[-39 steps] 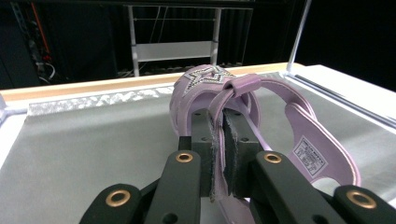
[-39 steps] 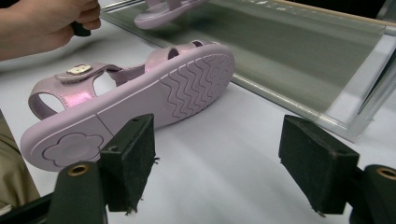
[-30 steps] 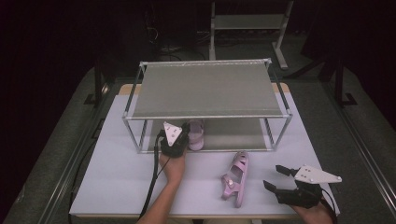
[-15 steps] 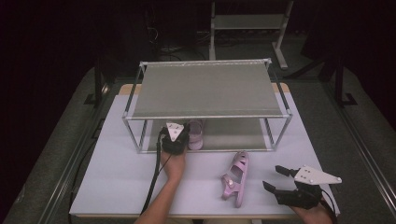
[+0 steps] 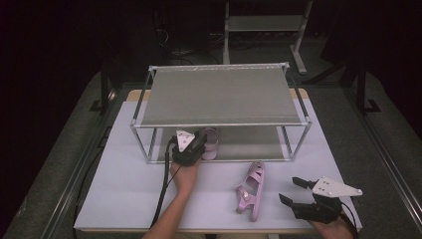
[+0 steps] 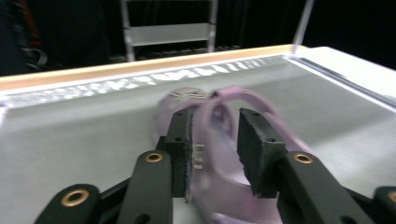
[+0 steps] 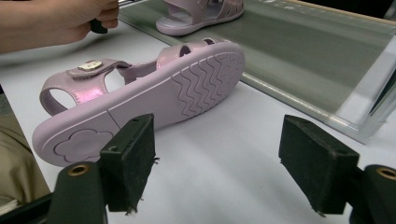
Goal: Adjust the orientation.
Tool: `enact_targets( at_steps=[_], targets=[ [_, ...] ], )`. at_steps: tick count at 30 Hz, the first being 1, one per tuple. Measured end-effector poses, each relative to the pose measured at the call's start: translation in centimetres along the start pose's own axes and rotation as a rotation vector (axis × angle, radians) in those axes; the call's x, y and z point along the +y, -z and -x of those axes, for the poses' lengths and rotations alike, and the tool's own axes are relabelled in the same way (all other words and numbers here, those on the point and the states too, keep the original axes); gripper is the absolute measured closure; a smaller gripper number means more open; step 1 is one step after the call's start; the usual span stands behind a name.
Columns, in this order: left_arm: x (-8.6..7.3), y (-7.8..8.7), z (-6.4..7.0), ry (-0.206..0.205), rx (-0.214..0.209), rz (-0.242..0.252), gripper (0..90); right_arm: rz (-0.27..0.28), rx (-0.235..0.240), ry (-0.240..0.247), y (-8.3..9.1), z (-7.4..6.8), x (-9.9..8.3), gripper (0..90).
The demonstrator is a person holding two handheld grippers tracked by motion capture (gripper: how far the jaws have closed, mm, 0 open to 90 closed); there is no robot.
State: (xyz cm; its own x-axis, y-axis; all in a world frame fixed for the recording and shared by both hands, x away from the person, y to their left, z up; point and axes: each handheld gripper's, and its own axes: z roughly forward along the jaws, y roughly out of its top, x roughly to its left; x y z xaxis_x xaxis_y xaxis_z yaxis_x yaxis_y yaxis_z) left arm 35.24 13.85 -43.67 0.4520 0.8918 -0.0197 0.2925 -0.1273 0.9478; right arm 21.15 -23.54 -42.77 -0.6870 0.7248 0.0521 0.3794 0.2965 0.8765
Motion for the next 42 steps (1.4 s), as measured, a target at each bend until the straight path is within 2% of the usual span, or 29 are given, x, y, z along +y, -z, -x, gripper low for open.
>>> enact_targets(
  at_steps=[1,6,9,13,16,19,20,21,22,27,28,31,34,36,40,42],
  targets=[
    [0.0,0.2,0.1,-0.016,-0.004,0.006,64.3,-0.001,0.0,-0.001,0.0,0.0,0.0,26.6],
    [-0.3,1.3,0.1,-0.019,-0.018,0.028,64.4,-0.005,0.001,0.002,-0.1,0.0,0.0,26.6],
    [-0.2,1.8,0.2,-0.031,-0.024,0.025,64.2,-0.004,0.003,0.0,-0.2,0.0,0.0,26.6],
    [-0.3,3.4,0.7,-0.062,-0.049,0.027,63.6,-0.006,0.005,0.005,-0.4,-0.2,0.2,26.6],
    [-0.4,4.0,0.9,-0.066,-0.067,0.025,62.6,-0.005,0.005,0.003,-0.4,-0.2,0.3,26.6],
    [-0.3,5.5,1.4,-0.111,-0.102,0.012,61.3,0.006,0.011,-0.007,-0.4,-0.3,0.5,27.0],
    [-0.3,5.5,1.4,-0.111,-0.102,0.012,60.5,0.008,0.015,-0.005,-0.4,-0.4,0.5,28.4],
    [-0.3,6.3,1.7,-0.137,-0.114,0.013,59.1,0.015,0.023,-0.008,-0.5,-0.5,0.6,28.9],
    [-0.2,6.6,1.8,-0.138,-0.128,0.001,57.8,0.019,0.027,-0.011,-0.5,-0.6,0.7,29.7],
    [0.0,8.1,1.8,-0.154,-0.16,-0.005,52.1,0.025,0.06,-0.006,-0.6,-1.2,1.3,38.1],
    [0.1,8.7,1.7,-0.173,-0.17,-0.008,48.3,0.028,0.077,0.004,-0.6,-1.6,1.6,46.5],
    [0.2,9.8,1.2,-0.157,-0.193,-0.014,43.6,0.016,0.077,0.011,-1.0,-2.0,2.0,56.1],
    [0.2,11.0,0.6,-0.17,-0.206,-0.021,40.0,-0.006,0.08,0.008,-1.5,-2.2,2.4,64.0],
    [0.2,11.3,0.3,-0.174,-0.206,-0.021,39.1,-0.014,0.078,0.005,-1.7,-2.3,2.5,66.5],
    [-0.3,12.9,-1.1,-0.191,-0.188,-0.033,34.9,-0.026,0.058,0.007,-2.7,-2.6,3.3,73.4],
    [-0.6,13.6,-1.9,-0.176,-0.186,-0.035,34.2,-0.026,0.064,-0.004,-3.1,-2.7,3.5,75.2]
  ],
)
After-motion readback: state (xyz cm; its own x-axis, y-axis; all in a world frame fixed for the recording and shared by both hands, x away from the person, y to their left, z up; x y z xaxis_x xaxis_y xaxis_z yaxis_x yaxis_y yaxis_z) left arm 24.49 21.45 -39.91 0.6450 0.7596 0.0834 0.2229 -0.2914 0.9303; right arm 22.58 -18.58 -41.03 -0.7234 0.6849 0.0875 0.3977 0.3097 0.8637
